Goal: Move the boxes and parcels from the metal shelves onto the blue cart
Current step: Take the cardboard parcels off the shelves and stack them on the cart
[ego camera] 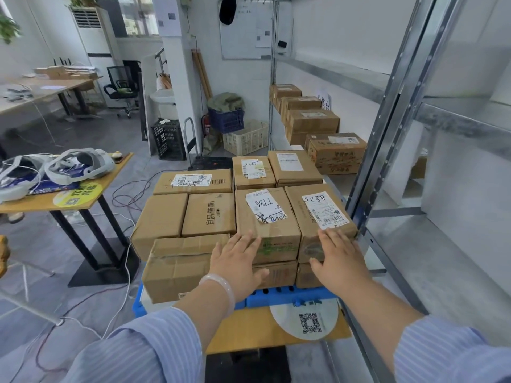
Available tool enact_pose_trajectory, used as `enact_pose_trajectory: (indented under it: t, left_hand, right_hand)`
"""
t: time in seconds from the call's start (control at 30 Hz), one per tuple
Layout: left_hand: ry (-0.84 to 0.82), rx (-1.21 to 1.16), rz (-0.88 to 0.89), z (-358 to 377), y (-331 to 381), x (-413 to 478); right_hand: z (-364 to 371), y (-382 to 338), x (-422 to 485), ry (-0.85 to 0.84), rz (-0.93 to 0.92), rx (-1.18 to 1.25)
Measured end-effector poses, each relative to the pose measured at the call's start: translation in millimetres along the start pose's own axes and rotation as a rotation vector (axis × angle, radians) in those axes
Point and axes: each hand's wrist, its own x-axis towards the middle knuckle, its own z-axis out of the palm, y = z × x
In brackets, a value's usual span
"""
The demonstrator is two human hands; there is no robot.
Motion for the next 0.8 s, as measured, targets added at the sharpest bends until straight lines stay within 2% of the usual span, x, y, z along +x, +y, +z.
enact_pose_trajectory:
  t: [0.4, 0.8]
  left_hand:
    - [0.063, -0.075, -0.026, -11.4, -5.4, 16.1]
    - [0.084, -0.11, -0.005, -41.3, -41.0, 132.6]
  right_hand:
    - [-16.0, 0.4, 19.2, 0.059, -0.058, 0.007]
    - [-40.7, -29.0, 129.8, 0.057, -0.04, 0.02]
